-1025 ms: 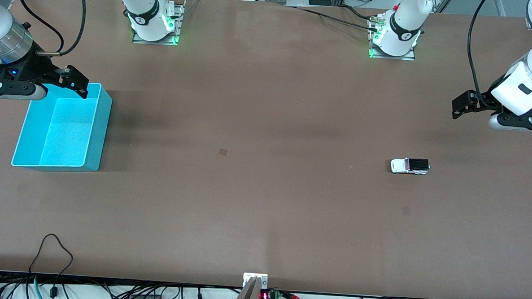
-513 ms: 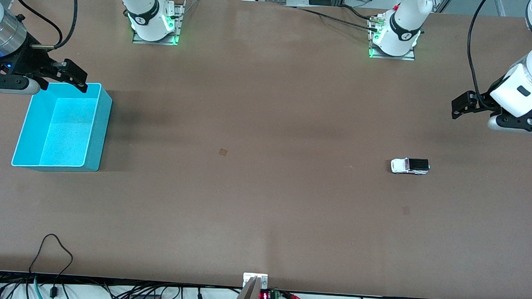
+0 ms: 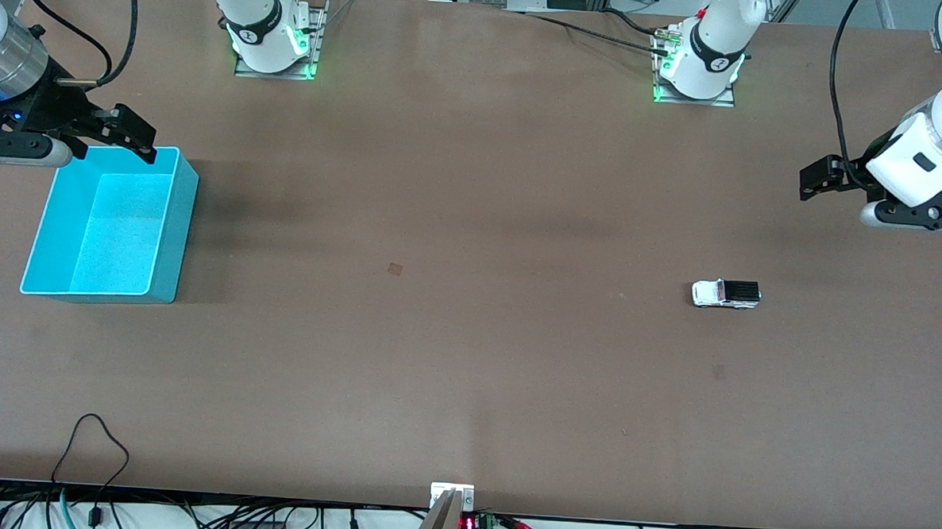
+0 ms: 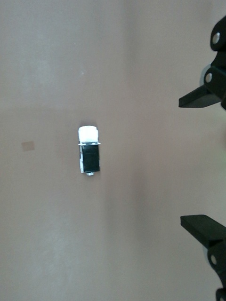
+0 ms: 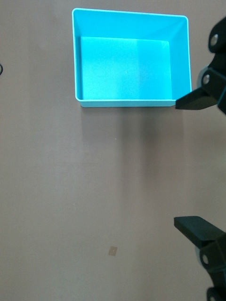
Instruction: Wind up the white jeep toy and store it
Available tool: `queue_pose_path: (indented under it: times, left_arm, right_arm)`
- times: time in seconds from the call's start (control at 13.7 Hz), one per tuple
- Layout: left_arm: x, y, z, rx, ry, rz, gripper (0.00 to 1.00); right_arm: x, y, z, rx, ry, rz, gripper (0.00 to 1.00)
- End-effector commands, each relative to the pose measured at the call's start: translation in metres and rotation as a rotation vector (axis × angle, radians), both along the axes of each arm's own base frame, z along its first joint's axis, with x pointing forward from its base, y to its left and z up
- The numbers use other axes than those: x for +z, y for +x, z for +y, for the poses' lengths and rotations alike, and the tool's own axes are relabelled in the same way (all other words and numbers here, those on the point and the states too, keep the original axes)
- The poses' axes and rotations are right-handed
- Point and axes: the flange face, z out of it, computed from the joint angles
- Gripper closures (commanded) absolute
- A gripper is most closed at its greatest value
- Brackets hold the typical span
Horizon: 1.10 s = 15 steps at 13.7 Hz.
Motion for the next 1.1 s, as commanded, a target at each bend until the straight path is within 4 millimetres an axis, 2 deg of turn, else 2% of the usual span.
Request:
queue_pose_path:
  times: [0.0, 0.29, 1.03]
  left_arm:
    - [-0.008, 0.002, -0.003, -0.046, -0.022, 0.069, 0.0]
    - [-0.028, 0.009, -0.001, -0.246, -0.059, 0.119, 0.0]
    - [-0.105, 0.044, 0.008, -0.767, -0.097, 0.173, 0.0]
  right_arm:
    - [0.006, -0.003, 0.002, -0.002, 0.012, 0.004, 0.0]
    - [0.006, -0.003, 0.002, -0.002, 0.012, 0.004, 0.0]
    - [0.006, -0.003, 0.001, -0.004, 0.01, 0.004, 0.0]
